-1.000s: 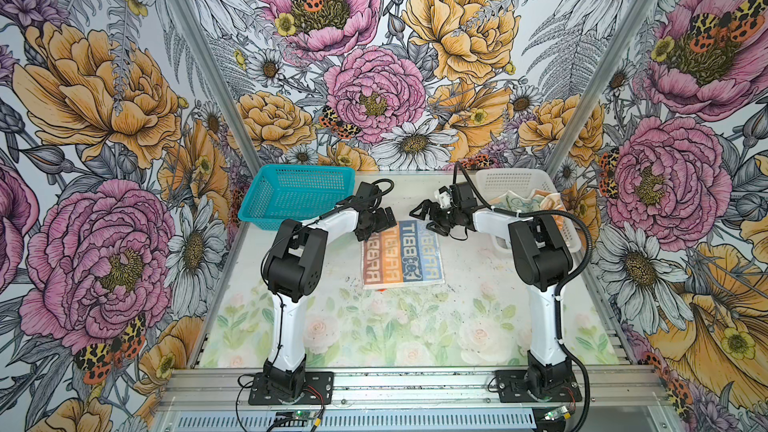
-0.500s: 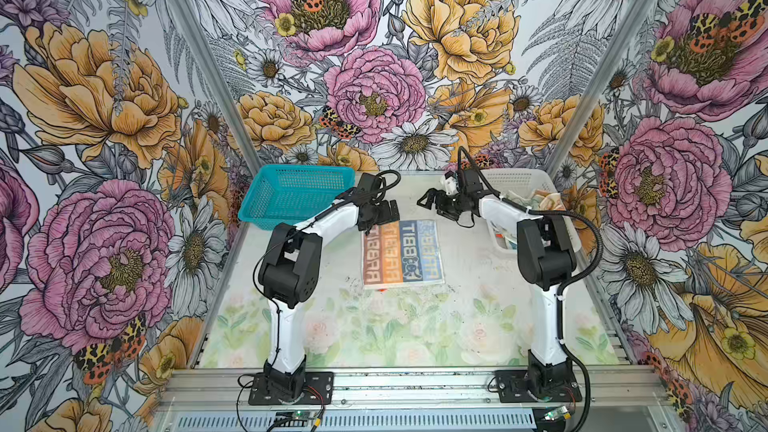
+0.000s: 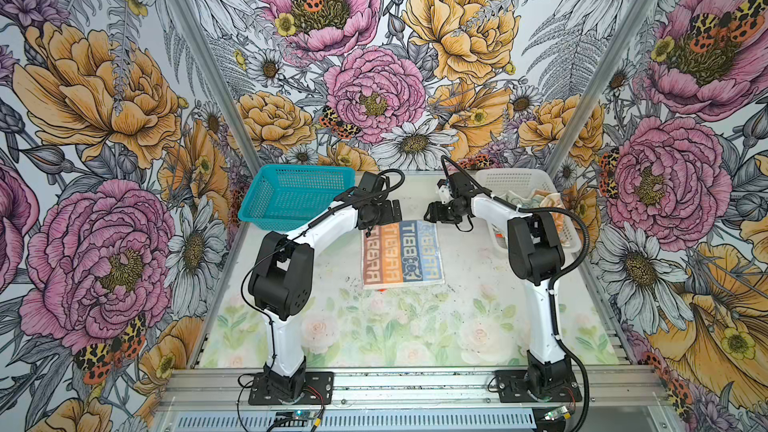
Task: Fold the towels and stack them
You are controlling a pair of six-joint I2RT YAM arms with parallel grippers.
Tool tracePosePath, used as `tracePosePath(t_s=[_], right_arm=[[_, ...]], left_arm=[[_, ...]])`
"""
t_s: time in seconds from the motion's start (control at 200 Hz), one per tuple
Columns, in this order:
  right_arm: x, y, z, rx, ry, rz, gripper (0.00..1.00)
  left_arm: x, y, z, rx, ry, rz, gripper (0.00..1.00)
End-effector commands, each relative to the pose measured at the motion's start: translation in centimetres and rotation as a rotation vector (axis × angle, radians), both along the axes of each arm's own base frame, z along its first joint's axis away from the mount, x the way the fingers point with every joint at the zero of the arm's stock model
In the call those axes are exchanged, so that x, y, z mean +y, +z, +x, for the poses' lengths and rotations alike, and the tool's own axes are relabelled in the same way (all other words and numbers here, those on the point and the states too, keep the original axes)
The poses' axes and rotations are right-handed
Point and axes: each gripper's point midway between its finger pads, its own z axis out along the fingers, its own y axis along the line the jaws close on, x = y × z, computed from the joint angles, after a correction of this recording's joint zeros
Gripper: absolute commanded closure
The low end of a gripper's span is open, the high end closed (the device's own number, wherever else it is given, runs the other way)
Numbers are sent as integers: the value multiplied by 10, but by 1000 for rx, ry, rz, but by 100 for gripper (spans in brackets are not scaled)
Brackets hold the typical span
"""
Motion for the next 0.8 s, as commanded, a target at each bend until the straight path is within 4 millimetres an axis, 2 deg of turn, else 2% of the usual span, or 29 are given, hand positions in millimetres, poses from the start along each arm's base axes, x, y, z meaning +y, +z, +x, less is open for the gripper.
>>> tracePosePath(t_s=[0.0,0.295,0.36,0.5,0.6,0.796], right_arm=[[1,-13,-4,21,32,-40,38],[2,-24,-10,45,40,-45,56],[2,-28,-11,52,39,-48,66],[2,-27,-11,56,35,-40,84],[1,-20,-9,45,30,-33,93],[-4,-12,-11,43,17,-31,99]], left_arm=[[9,4,-4,-14,1,39,1],[12,-2,-13,8,5,47,1],[10,-5,-18,15,0,60,1],[-3,-15,-41,44,-21,75,1],[-12,-33,-62,82,-48,100,1],[-27,-65,-95,146,-98,135,1]])
